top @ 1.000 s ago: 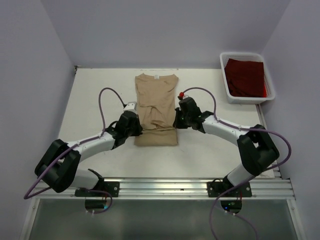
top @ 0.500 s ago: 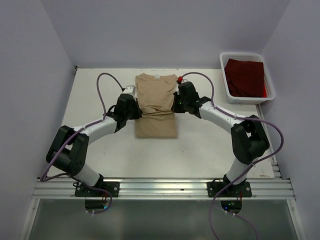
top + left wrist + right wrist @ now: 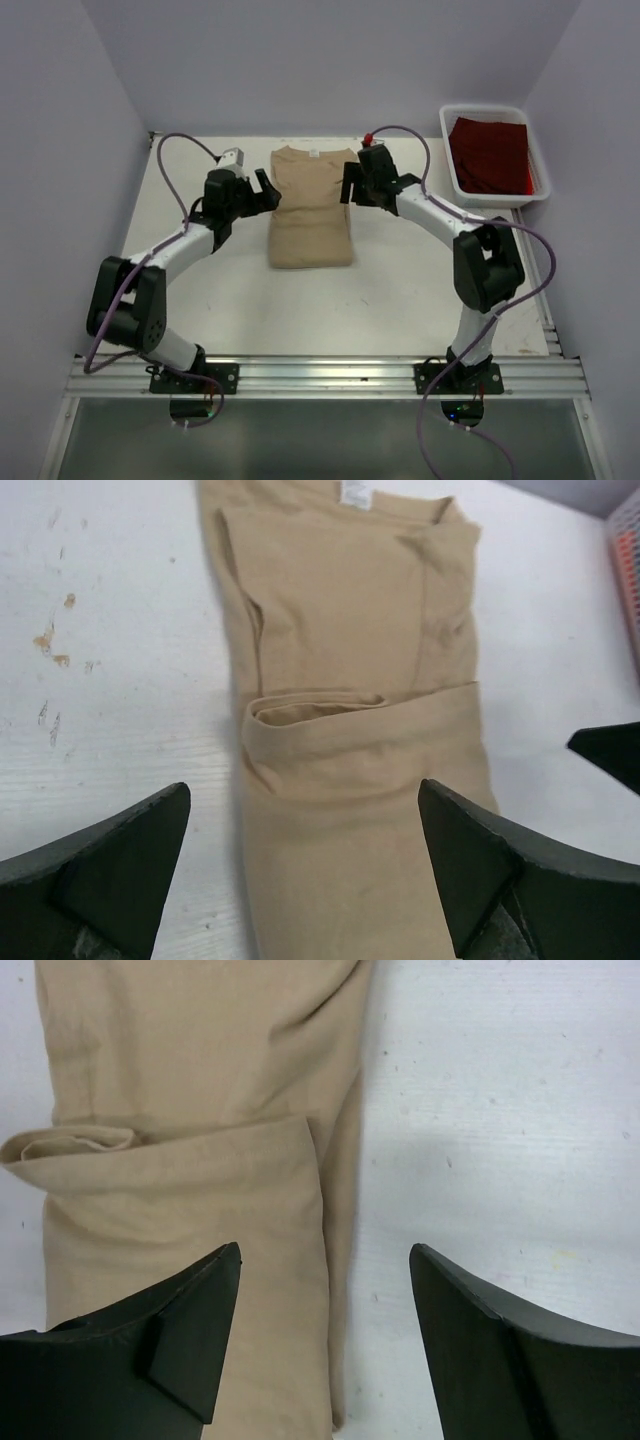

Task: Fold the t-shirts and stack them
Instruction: Fold the tshirt

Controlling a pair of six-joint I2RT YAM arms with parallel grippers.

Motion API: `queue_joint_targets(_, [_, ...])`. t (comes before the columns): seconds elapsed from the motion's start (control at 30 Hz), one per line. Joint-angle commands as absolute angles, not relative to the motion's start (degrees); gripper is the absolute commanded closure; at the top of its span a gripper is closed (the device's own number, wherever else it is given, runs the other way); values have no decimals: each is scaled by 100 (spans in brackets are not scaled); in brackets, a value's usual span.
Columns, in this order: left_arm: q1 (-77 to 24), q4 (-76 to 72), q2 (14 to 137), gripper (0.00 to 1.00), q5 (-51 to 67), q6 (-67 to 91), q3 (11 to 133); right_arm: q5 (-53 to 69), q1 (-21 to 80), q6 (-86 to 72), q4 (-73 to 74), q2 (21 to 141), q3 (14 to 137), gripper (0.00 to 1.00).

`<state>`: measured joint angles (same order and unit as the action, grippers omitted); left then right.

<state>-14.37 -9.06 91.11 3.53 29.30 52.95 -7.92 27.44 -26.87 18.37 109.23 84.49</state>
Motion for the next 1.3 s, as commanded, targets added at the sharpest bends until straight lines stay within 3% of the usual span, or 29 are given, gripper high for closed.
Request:
queue_joint_targets(0.0, [-1477,-1389,8210,0,632,2821,4775,-870,2804,-2584,1574,9977,7746,28])
queue_joint_targets(0.13, [-1485,-1274,8129,0,861,2830,4360,-695,2821,-2584,1258,9729,7129,32])
queue_joint_targets(0.23, [-1485,-1310,8401,0,888,2848,4210,-291,2821,-2593,1178,9940,7119,48])
queue_joint_targets(0.27, [-1485,-1362,8489,0,896,2856,4201,-177,2813,-2610,1178,10045,7232,62])
queue_joint_targets(0.33, [-1485,-1467,8797,0,1027,2883,4210,315,2804,-2698,986,10370,7356,79])
queue_joint_targets(0.37, [-1485,-1616,8902,0,1107,2892,4227,464,2804,-2733,941,10493,7539,95])
queue_joint_targets(0.4, [-1485,-1713,9121,0,1186,2935,4262,796,2804,-2803,923,10764,7654,100])
queue_joint_targets(0.63, [-1485,-2416,9562,1,2099,3164,4219,1721,2804,-3269,466,11399,7919,100])
queue_joint_targets(0.93, [-1564,-2004,9132,4,2487,3111,3174,1398,2812,-3401,88,10750,6277,100])
queue_joint_targets(1.27, [-2609,-1960,8842,5,2171,3761,1987,1178,2865,-3507,-87,9871,4695,100])
